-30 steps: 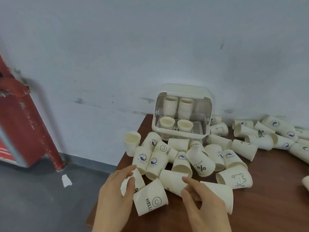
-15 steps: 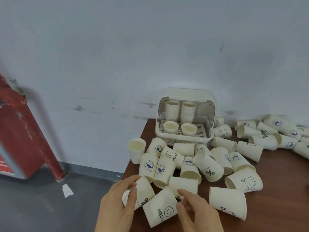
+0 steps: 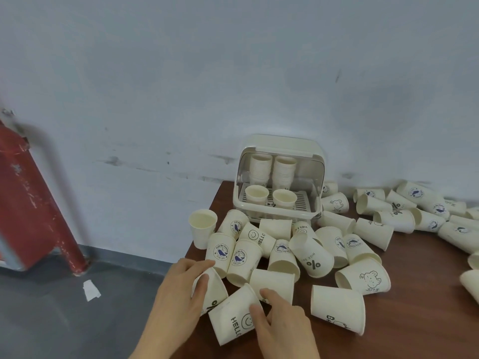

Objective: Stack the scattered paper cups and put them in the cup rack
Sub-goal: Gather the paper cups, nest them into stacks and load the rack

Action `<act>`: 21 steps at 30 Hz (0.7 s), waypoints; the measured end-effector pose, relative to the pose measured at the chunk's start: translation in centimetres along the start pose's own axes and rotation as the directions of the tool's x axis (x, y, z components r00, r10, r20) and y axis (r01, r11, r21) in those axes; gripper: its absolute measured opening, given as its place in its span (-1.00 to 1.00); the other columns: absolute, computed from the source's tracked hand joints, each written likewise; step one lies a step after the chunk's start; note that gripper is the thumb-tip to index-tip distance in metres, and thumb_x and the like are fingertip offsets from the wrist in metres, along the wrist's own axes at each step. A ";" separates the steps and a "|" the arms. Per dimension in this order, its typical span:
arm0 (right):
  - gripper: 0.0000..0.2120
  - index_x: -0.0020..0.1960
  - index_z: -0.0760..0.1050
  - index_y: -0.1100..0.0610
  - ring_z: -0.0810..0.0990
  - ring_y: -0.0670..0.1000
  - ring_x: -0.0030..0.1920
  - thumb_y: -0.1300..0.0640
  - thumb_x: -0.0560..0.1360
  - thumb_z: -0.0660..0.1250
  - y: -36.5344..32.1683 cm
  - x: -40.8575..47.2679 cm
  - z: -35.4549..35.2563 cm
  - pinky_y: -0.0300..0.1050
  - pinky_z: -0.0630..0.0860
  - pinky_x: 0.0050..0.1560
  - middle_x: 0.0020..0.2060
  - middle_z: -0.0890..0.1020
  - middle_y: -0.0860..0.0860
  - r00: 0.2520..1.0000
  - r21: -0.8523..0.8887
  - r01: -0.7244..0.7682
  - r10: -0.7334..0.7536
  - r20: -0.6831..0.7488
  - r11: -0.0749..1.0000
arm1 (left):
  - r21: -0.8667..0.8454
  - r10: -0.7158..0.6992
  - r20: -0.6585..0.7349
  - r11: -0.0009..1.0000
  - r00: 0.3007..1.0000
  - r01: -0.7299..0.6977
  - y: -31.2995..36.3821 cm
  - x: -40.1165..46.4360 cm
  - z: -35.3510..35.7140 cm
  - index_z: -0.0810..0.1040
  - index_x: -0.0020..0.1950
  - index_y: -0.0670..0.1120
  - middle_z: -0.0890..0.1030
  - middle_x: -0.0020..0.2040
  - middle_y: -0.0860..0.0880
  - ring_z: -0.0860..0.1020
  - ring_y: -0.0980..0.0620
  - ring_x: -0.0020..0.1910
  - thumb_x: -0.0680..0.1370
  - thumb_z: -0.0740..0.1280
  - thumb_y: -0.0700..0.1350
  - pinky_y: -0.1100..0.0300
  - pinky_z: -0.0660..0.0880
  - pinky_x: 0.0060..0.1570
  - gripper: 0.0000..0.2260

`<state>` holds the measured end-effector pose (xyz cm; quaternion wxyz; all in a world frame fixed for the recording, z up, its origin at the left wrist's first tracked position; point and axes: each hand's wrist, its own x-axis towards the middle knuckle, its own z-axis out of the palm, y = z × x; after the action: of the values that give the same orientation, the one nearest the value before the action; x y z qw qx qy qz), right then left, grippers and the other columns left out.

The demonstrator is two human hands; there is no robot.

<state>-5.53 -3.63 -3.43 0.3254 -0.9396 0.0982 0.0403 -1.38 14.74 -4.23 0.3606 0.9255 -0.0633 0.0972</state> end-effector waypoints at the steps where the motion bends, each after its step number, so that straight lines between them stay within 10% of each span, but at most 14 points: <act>1: -0.56 0.39 0.29 -0.17 0.51 -0.02 0.17 -0.22 0.54 0.10 0.0 0.1 0.2 -0.13 0.43 0.17 0.09 0.58 -0.09 1.000 -0.004 -0.004 0.004 0.005 1.000 | 0.017 0.005 0.017 1.000 1.000 -0.006 0.0 0.1 0.2 0.45 0.31 0.24 0.39 0.08 0.28 0.40 0.29 0.10 0.63 0.16 -0.01 0.48 0.33 -0.10 -0.71; 21: -0.84 -0.06 0.48 -0.07 0.57 -0.04 -0.09 -0.11 0.52 0.19 -0.5 -0.2 1.8 -0.17 0.49 -0.05 -0.22 0.59 -0.08 0.997 0.121 0.052 -0.045 -0.056 0.991 | 0.262 0.076 0.168 0.958 0.983 -0.118 0.4 0.9 1.5 0.27 0.44 0.21 0.25 0.07 0.09 0.30 0.09 0.08 0.53 0.19 -0.26 0.24 0.41 0.07 -0.44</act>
<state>-5.69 -2.11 -4.49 0.3804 -0.9208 0.0862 0.0013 -0.43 13.39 -4.85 0.2192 0.9666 -0.1228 0.0500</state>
